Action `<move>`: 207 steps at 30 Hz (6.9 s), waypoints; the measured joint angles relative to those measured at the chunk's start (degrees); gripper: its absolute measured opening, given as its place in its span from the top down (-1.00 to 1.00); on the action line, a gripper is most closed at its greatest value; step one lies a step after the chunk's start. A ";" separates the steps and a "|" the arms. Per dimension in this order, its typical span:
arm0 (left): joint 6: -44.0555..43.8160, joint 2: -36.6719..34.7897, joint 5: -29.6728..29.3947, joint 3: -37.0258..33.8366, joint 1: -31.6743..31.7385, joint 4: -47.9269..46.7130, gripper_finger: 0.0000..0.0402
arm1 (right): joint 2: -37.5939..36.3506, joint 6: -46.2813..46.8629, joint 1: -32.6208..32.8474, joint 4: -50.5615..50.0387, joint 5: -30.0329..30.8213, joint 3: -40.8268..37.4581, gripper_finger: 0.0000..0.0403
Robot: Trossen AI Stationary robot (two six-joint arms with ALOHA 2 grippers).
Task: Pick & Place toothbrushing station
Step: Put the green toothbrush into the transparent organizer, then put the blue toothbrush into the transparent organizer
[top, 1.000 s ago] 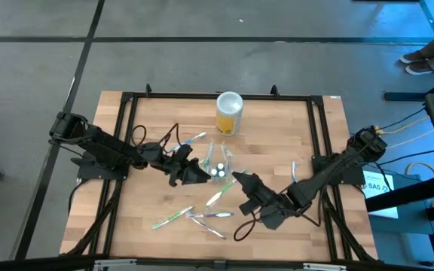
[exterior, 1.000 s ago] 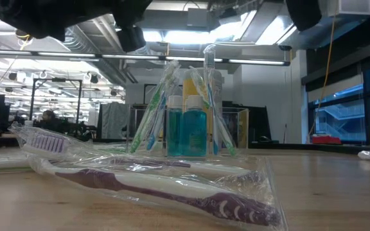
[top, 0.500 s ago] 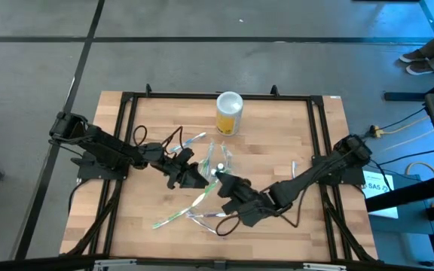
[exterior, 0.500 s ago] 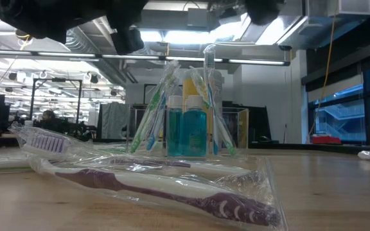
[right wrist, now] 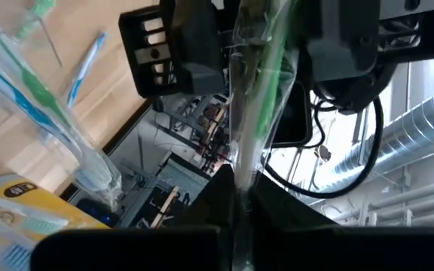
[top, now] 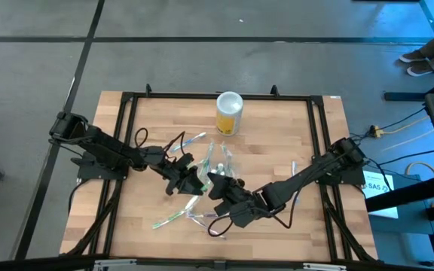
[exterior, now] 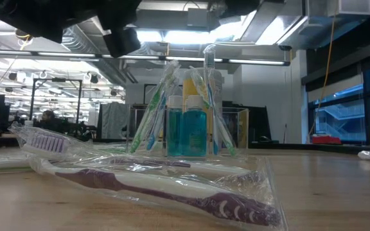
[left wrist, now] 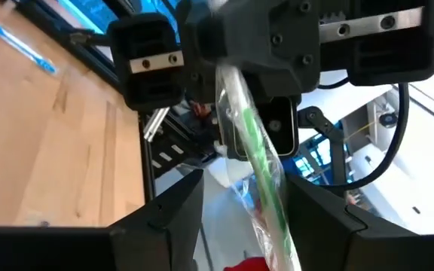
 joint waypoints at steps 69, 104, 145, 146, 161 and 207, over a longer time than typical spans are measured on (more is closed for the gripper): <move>30.57 -0.07 -13.74 0.00 -0.64 -7.68 0.93 | 0.07 47.98 8.66 -1.20 24.53 0.02 0.08; 52.24 13.12 -53.95 -2.93 -6.28 18.86 0.92 | 0.07 68.83 9.57 -2.52 24.99 -0.02 0.21; 37.39 32.87 -49.94 -5.38 -3.19 33.91 0.75 | 0.07 70.28 9.38 -2.52 25.00 -0.02 0.26; 37.82 32.87 -49.89 -5.38 -3.21 33.94 0.73 | 0.07 70.28 9.38 -2.52 25.00 -0.02 0.27; 38.26 32.68 -48.95 -5.38 -3.24 34.07 0.38 | 0.07 69.87 9.38 -2.54 25.00 -0.02 0.39; 60.81 7.45 -61.31 -5.49 -14.80 16.78 0.05 | -7.79 73.46 15.32 -4.00 24.98 -0.02 0.53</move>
